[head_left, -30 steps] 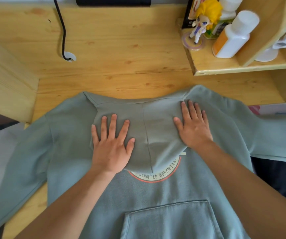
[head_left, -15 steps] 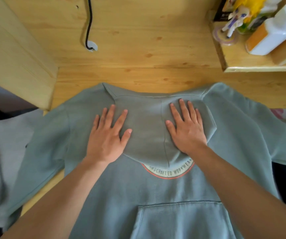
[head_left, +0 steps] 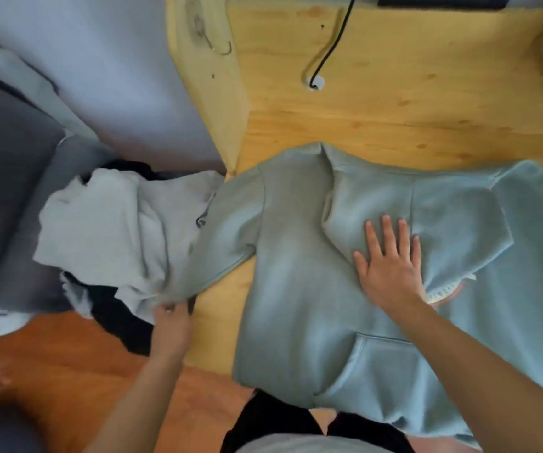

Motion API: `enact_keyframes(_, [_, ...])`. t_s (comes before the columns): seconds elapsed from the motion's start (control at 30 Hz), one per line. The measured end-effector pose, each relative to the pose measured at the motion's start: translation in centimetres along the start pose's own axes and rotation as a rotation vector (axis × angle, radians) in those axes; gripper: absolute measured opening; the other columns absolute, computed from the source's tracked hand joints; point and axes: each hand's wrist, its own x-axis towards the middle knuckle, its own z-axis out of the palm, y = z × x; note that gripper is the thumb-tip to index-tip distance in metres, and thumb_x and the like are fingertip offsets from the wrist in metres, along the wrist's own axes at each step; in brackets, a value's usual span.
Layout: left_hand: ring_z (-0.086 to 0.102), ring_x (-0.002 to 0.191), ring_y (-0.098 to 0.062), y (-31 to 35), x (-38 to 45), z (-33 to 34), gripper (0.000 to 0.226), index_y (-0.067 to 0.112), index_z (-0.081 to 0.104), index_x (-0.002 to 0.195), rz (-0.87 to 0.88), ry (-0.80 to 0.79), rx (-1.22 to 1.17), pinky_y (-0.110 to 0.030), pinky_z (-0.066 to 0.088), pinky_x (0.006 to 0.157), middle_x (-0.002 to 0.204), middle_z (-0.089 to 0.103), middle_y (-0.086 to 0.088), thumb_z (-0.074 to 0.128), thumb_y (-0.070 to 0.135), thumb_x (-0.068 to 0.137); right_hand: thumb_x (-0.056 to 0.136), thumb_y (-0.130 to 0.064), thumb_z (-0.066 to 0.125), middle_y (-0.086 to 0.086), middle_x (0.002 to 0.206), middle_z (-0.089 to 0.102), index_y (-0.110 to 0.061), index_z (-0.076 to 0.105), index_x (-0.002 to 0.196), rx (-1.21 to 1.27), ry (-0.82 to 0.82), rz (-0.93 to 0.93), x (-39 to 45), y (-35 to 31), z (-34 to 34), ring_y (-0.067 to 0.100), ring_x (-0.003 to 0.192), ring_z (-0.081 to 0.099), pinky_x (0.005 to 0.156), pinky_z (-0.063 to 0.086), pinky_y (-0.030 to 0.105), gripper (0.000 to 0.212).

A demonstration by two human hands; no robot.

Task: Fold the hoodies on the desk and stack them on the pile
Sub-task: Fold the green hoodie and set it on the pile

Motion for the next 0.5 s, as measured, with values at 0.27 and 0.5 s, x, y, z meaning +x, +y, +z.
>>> enact_keyframes(0.27, [0.061, 0.117, -0.022, 4.7, -0.1, -2.1, 0.045, 0.012, 0.049, 0.147, -0.227, -0.099, -0.899, -0.031, 0.052, 0.089, 0.142, 0.058, -0.008, 0.052, 0.021, 0.104, 0.101, -0.043, 0.049, 0.012, 0.167, 0.017, -0.022, 0.033, 0.156, 0.157, -0.06, 0.068, -2.2, -2.2, -3.7, 0.035, 0.153, 0.009, 0.123, 0.013, 0.051, 0.062])
enact_keyframes(0.5, [0.057, 0.115, -0.024, 11.9, -9.8, -1.2, 0.061, 0.026, 0.034, 0.158, 1.024, 0.243, -0.189, -0.034, 0.046, 0.102, 0.146, 0.053, -0.007, 0.048, 0.016, 0.1, 0.104, -0.037, 0.051, 0.005, 0.157, 0.039, -0.02, 0.043, 0.152, 0.856, -0.076, 0.401, -5.2, -0.4, -7.5, 0.025, 0.146, 0.033, 0.121, 0.019, 0.036, 0.052])
